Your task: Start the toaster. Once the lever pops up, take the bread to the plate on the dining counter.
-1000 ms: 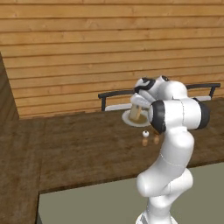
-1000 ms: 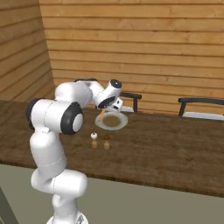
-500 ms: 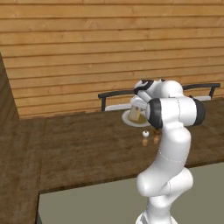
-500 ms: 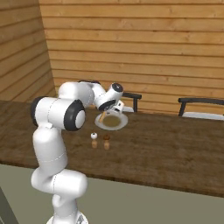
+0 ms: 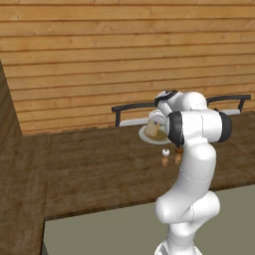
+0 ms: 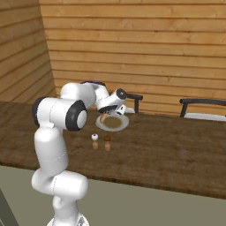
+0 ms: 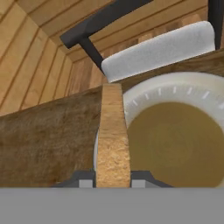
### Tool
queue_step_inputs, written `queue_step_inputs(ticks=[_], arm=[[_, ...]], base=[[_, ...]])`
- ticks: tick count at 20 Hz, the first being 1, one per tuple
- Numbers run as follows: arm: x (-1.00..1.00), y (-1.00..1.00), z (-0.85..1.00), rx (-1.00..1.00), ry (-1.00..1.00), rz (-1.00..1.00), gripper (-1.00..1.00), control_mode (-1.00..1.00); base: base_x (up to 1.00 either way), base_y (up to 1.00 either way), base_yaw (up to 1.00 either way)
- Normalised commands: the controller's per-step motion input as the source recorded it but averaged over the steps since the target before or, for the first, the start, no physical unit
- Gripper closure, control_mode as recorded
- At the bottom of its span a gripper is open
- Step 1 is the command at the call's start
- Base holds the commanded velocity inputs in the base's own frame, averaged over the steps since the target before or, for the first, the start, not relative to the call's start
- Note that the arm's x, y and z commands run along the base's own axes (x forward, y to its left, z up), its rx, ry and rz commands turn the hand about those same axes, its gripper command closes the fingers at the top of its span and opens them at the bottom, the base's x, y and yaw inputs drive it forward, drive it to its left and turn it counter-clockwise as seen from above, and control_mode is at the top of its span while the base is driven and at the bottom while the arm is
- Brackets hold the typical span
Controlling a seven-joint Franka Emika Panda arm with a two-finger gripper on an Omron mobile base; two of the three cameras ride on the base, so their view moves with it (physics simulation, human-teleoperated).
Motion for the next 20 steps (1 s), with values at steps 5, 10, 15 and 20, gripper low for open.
queue_step_inputs(ticks=[5,10,15,20], arm=[[0.1,-0.03,-0.1,0.2,-0.07,0.0,1.0,-1.0],[0.04,-0.27,-0.05,0.16,0.0,0.0,1.0,-1.0],[0.04,-0.28,0.0,0.05,0.01,-0.02,1.0,-1.0],[0.0,0.0,0.0,0.0,0.01,-0.02,-1.0,-1.0]], base=[[0.0,0.0,0.0],[0.0,0.0,0.0],[0.0,0.0,0.0],[0.0,0.0,0.0]])
